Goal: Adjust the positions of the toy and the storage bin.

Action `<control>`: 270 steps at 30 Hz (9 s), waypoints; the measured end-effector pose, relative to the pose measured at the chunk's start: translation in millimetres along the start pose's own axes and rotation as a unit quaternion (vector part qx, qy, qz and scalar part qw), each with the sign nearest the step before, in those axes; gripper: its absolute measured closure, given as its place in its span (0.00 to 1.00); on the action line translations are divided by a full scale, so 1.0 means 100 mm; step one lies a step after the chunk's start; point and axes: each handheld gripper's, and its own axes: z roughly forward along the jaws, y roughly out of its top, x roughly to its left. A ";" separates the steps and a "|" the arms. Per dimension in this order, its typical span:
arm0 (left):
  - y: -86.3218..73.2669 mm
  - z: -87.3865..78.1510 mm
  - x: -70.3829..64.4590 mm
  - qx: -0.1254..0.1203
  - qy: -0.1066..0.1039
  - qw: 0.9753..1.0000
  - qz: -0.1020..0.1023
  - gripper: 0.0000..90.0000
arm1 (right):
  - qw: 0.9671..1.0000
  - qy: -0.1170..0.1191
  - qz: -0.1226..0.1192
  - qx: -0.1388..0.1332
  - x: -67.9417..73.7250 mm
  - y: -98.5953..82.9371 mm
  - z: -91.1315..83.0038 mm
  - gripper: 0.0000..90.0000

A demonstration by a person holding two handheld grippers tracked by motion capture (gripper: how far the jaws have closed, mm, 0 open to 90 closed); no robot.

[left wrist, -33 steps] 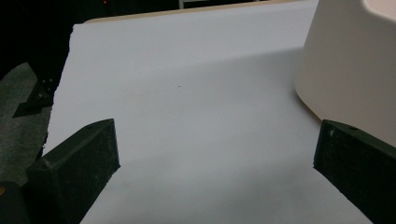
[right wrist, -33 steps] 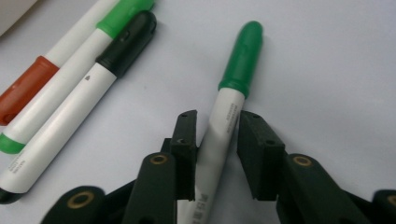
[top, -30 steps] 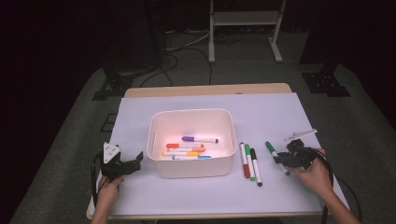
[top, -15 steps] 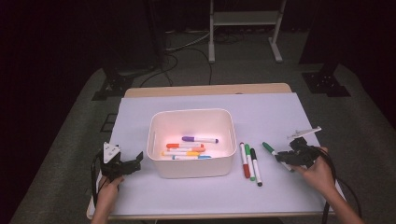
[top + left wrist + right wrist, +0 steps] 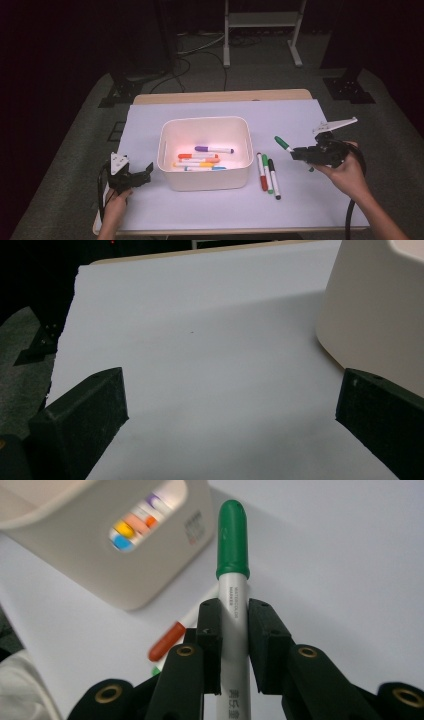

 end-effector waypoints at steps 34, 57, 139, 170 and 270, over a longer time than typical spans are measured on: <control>0.00 0.00 0.00 -0.003 -0.002 1.000 -0.001 0.00 | 0.980 0.134 -0.148 0.018 1.21 1.23 0.24 0.84; 0.00 -0.01 0.00 -0.002 -0.003 1.000 0.000 0.00 | 0.962 0.185 -0.193 0.054 1.59 1.45 0.85 0.84; 0.00 -0.01 0.00 -0.002 -0.003 1.000 -0.001 0.00 | 0.988 0.110 -0.105 0.019 0.53 0.66 0.38 0.63; 0.00 -0.01 0.00 -0.005 -0.006 1.000 0.000 0.00 | 0.994 -0.030 -0.018 0.102 -0.02 -0.45 0.87 0.61; 0.00 -0.01 0.00 -0.006 -0.009 1.000 -0.001 0.00 | 0.960 0.200 -0.185 0.069 1.57 1.45 1.25 0.84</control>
